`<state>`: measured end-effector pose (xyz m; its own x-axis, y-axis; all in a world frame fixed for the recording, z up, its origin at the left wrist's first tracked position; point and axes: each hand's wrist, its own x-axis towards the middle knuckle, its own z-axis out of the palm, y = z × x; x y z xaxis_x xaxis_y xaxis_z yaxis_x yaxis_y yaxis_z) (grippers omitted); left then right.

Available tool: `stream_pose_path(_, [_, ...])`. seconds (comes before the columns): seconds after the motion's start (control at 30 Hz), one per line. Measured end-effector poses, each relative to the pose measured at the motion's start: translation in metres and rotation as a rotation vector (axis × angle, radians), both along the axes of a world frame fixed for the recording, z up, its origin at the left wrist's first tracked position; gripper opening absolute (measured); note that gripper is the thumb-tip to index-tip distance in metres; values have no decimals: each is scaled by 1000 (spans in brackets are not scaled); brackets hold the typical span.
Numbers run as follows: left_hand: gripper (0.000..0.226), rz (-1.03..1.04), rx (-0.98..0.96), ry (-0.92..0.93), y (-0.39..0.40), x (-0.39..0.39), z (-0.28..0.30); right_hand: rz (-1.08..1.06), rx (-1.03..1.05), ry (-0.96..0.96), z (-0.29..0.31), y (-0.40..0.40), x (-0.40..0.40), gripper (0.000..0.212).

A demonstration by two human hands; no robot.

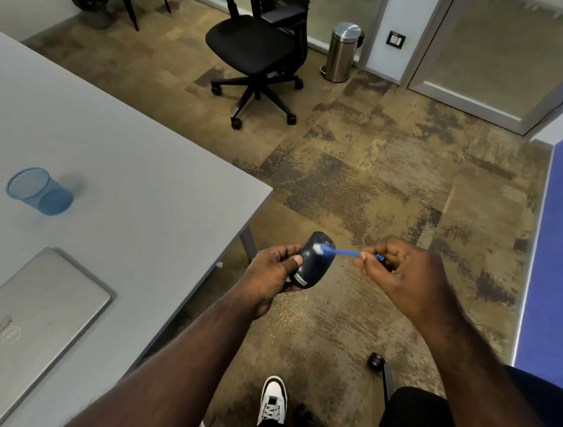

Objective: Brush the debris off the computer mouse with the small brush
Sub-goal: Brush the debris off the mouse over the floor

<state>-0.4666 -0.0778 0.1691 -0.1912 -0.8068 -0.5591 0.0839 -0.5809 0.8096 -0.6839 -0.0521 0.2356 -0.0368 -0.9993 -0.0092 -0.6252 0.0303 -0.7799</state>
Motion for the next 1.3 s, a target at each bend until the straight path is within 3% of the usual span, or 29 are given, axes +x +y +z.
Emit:
stream_pose_path(0.1, [28, -21, -12, 22, 1, -2, 2, -74, -71, 174, -1, -3, 5, 13])
stream_pose_path(0.17, [28, -21, -20, 23, 1, -3, 2, 3, -23, 274, 1, -2, 11, 11])
stream_pose_path(0.27, [29, -18, -23, -22, 0, 0, 0, 104, 56, 185, 4, 1, 14, 3])
stream_pose_path(0.33, [28, -22, -24, -32, 0, 2, -1, 55, 14, 137, 7, -1, 12, 3])
stream_pose_path(0.43, [28, -25, -22, -16, 1, 1, -1, -11, -40, 195, 8, -3, 13, 9])
stream_pose_path(0.5, [28, -23, -22, -17, 0, 0, -1, 53, 5, 235, 8, -2, 15, 6])
stream_pose_path(0.6, [28, -16, -22, -26, 0, 1, -1, 96, 57, 104, 5, -1, 11, 3])
stream_pose_path(0.73, [28, -15, -18, 5, 1, 3, -1, -58, 52, -44, -1, -4, 0, 3])
stream_pose_path(0.93, [28, -8, 9, 60, 2, 6, 1, -340, 6, 34, -22, -7, -20, 5])
stream_pose_path(1.03, [29, -7, 19, 81, 1, 6, 0, -207, -14, 12, -20, 0, -13, 4])
stream_pose_path(1.17, [28, 36, 34, 93, 1, 7, 0, 39, 108, 4, -13, 8, -7, 9])
stream_pose_path(1.3, [27, 79, 50, 103, 0, 11, -1, 23, 109, -65, -3, 6, -12, 4])
